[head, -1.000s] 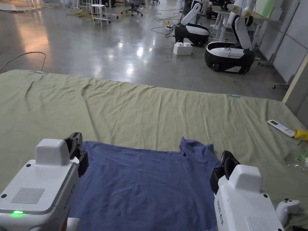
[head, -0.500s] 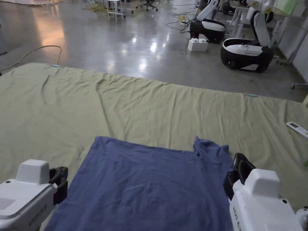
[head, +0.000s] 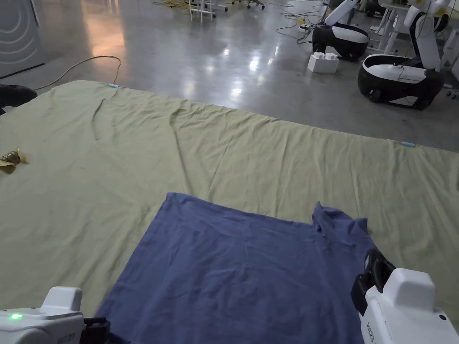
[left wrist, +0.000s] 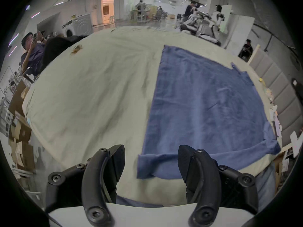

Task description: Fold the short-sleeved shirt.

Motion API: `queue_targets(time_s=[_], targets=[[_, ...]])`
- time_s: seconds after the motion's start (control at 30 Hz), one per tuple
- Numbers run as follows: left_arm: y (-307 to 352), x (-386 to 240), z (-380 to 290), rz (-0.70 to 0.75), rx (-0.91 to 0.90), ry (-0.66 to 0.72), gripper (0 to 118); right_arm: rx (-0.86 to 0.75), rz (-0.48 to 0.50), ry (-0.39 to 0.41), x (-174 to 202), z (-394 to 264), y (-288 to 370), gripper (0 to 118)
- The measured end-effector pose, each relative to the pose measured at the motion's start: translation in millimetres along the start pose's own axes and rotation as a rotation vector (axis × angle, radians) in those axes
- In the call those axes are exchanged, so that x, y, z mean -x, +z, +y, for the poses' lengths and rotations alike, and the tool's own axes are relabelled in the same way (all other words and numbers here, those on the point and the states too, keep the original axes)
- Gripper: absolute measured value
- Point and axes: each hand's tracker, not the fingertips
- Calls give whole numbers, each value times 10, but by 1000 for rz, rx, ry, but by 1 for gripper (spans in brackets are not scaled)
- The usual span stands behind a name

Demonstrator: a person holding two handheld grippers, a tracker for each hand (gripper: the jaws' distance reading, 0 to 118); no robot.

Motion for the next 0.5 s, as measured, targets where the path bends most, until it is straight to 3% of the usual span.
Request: queue_targets(time_s=[0.17,0.2,0.27,0.33,0.43,0.5], targets=[[-212,-43,-69,43,55,28,64,18,-6,11,-53,-24,20,2],[-186,-76,-66,49,52,22,59,21,-9,16,-63,-35,26,2],[-164,-132,-49,33,48,-30,36,29,-11,18,-92,-65,33,2],[-154,-163,-49,8,49,-44,33,42,-12,17,-125,-104,41,2],[-147,-151,-29,-35,61,-50,10,69,-7,16,-206,-151,78,2],[-129,-90,-17,-59,61,-41,9,82,7,22,-321,-184,134,2]])
